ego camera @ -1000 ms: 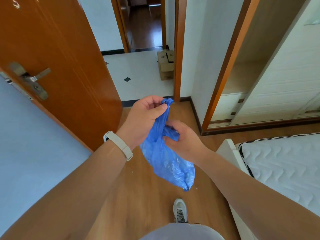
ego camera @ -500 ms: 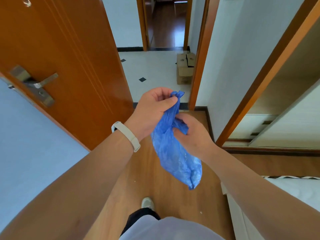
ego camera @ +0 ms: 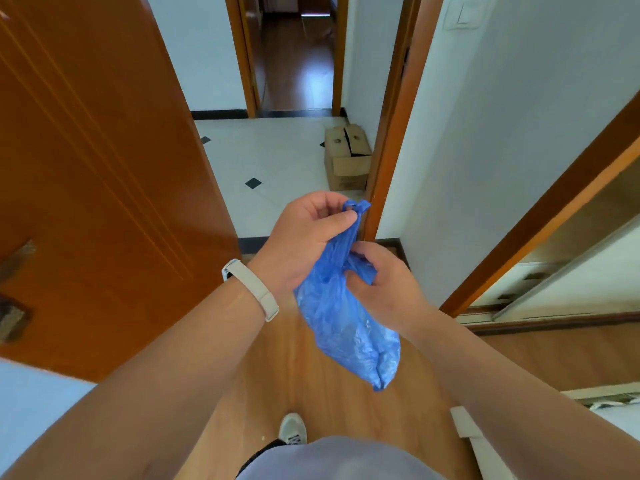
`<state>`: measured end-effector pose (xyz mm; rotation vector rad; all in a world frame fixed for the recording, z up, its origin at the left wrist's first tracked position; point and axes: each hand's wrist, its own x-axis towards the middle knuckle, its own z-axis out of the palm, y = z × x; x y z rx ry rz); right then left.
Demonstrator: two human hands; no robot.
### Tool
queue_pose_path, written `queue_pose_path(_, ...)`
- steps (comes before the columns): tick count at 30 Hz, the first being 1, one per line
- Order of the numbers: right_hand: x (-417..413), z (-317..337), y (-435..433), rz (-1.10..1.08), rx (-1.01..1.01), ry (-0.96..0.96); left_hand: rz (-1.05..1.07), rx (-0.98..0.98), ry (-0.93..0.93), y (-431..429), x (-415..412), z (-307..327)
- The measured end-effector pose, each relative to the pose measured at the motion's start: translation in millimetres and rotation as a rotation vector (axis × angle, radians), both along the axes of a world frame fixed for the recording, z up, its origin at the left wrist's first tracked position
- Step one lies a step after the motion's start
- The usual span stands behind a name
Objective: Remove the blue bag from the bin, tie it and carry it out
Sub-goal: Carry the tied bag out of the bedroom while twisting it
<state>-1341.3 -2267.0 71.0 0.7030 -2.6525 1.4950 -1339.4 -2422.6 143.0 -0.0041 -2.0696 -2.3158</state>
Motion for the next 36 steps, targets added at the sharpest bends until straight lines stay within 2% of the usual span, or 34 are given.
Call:
queue_pose_path(5, -65, 4, -45, -0.031, 0.059, 0.086, -0.076, -0.021, 0.041, -41, -63, 6)
queue_pose_path(10, -120, 7, -66, -0.071, 0.058, 0.133, -0.066, 0.089, 0.015, -68, -120, 11)
queue_pose_path(15, -173, -2, -80, -0.073, 0.055, 0.135, -0.056, 0.104, -0.004, -79, -177, 9)
queue_pose_path(25, -314, -18, -56, -0.087, -0.04, 0.14, -0.061, 0.103, -0.08, -53, -318, 7)
queue_pose_path(30, -384, -20, -24, -0.11, -0.012, 0.098, -0.142, 0.054, -0.139, -17, -392, 3)
queue_pose_path(36, -446, -19, 11, -0.176, -0.024, 0.149, -0.237, -0.001, -0.108, 21, -466, 0)
